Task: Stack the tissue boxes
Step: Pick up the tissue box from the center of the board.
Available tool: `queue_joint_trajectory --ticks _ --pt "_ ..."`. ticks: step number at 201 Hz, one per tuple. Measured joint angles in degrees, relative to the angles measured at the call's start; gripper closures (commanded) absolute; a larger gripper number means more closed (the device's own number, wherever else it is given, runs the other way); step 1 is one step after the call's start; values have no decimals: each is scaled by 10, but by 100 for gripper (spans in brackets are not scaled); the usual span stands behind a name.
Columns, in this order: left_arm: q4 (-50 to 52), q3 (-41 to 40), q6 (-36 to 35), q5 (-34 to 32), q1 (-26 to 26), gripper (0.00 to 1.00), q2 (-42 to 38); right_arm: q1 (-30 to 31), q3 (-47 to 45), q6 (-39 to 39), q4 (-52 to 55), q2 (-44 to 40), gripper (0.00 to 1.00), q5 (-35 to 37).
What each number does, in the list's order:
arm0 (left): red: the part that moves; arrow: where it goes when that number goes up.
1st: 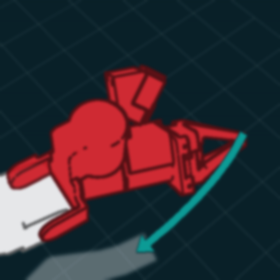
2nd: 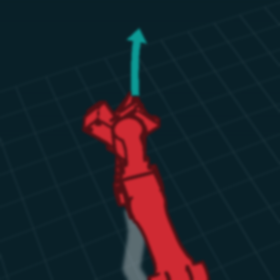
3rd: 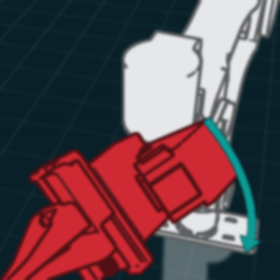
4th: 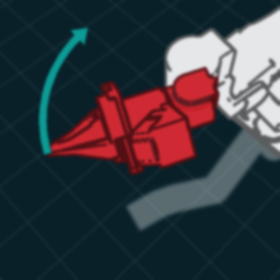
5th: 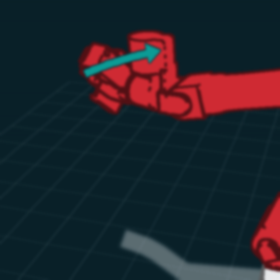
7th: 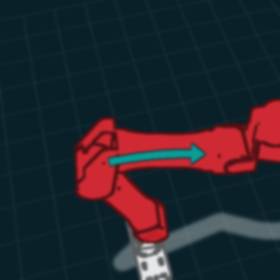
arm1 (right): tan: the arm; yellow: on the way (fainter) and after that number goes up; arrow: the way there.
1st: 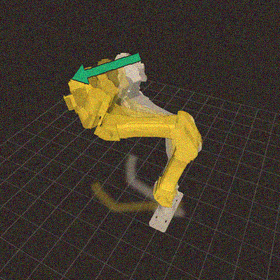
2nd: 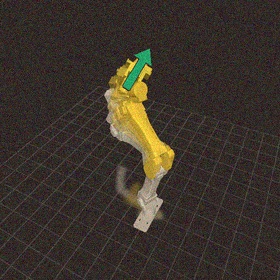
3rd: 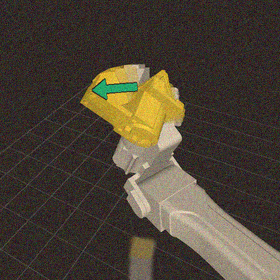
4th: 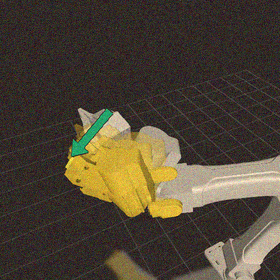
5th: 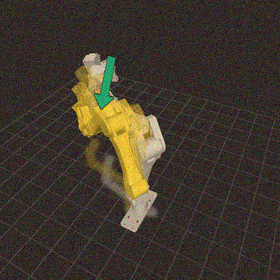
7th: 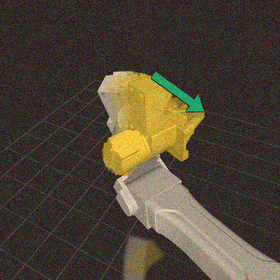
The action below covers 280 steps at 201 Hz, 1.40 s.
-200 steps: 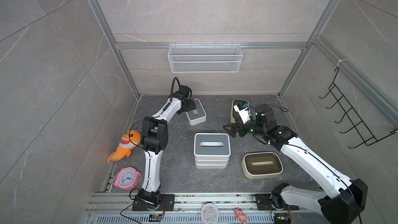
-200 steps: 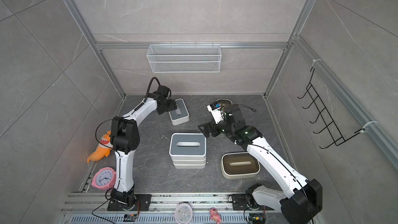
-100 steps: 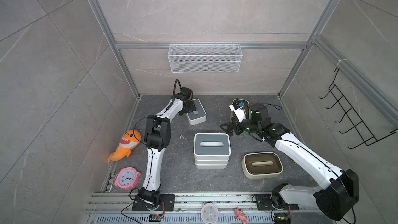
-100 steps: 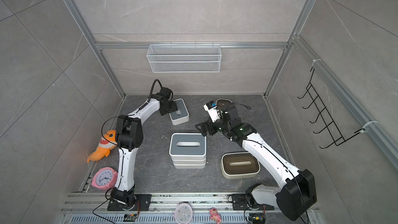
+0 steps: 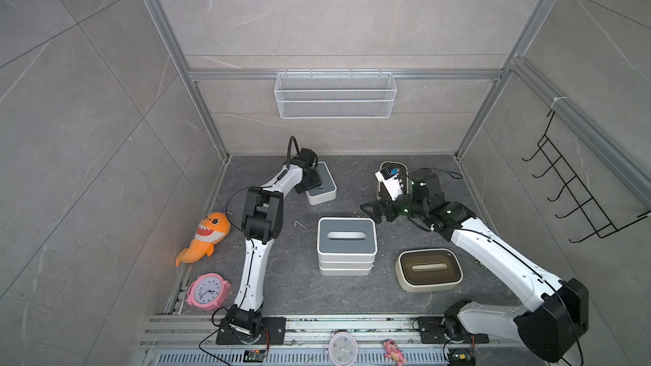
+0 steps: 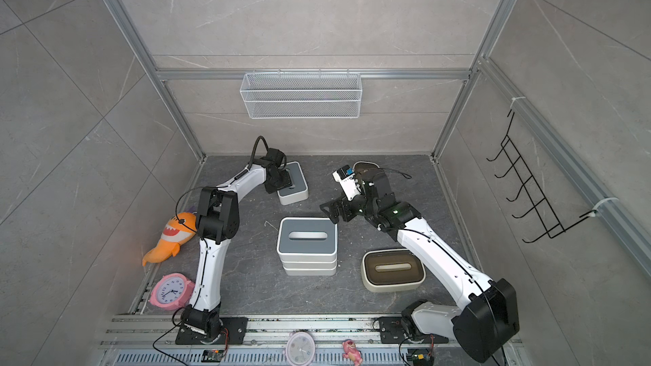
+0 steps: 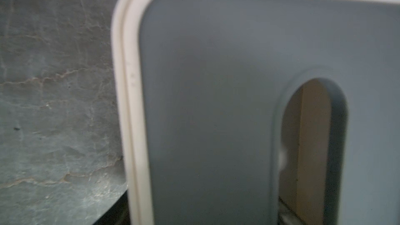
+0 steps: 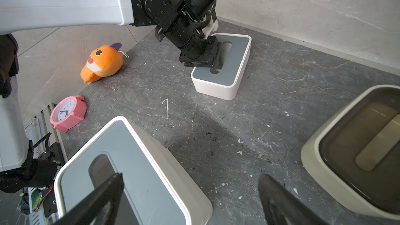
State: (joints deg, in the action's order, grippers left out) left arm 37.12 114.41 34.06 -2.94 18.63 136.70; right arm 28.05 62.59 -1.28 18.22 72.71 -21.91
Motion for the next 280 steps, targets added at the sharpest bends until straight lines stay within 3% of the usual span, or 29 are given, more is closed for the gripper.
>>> queue_joint_trajectory --ticks 61,139,210,280 --pt "-5 -14 0 -15 1 46 -9 0 0 0 4 -2 0 -2" --pt "19 -116 -34 -46 1 47 -111 0 -5 -11 22 -68 0 -2" --pt "66 -162 -144 -57 -9 47 -267 0 -23 -41 86 -95 1 -16" --pt "119 -160 -272 -9 -10 47 -333 0 -32 -74 111 -101 0 -23"
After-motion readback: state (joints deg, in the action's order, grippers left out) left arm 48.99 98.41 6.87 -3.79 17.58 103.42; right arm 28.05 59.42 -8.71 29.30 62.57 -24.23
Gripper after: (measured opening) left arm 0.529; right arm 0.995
